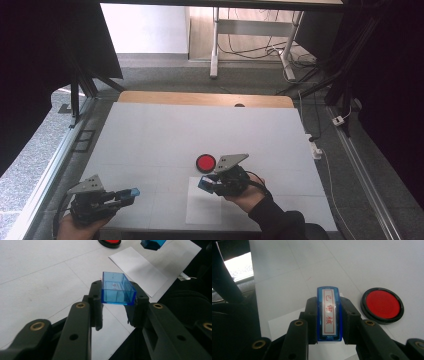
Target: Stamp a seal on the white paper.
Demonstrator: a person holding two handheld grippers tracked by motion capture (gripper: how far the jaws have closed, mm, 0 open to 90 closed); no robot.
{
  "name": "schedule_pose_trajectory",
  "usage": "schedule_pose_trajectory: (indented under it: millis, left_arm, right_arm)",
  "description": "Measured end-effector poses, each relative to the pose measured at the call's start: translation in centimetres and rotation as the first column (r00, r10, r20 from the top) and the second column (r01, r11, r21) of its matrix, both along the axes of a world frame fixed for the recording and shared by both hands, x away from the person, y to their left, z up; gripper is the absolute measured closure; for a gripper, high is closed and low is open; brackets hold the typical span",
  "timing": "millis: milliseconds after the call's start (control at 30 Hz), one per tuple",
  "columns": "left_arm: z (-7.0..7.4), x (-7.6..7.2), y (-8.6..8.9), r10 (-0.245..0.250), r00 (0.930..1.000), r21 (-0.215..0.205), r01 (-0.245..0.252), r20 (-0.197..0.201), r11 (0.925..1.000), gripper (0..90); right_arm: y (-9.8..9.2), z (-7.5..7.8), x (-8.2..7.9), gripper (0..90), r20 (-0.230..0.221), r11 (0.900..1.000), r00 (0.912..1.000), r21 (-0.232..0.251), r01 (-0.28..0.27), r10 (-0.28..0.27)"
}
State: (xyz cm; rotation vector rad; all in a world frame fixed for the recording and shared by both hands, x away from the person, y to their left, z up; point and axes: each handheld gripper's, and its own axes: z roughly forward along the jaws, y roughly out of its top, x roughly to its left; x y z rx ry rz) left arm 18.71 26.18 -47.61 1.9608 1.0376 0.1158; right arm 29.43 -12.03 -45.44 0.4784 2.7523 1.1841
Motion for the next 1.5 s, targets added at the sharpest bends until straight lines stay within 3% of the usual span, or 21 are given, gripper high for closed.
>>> schedule_pose_trajectory:
  millis: [667, 933, 1500]
  left_arm:
    - [0.0, 0.0, 0.1, -0.004, 1.0000, -0.005, 0.004, -0.001, 1.0000, 68.7]
    - [0.0, 0.0, 0.0, -0.007, 1.0000, -0.004, 0.007, -0.001, 1.0000, 68.6]
    - [0.0, 0.0, 0.0, -0.011, 0.9999, 0.002, 0.011, -0.001, 0.9999, 68.7]
  right_arm:
    - [0.9, -2.1, -0.2, 71.2, -0.015, 0.997, 0.9998, -0.071, -0.014, 0.013]
    - [1.3, -2.9, -0.3, 71.2, 0.005, 0.993, 0.9994, -0.109, -0.034, 0.035]
    - [1.7, -4.1, -0.1, 71.2, 0.001, 0.991, 0.9994, -0.133, -0.035, 0.036]
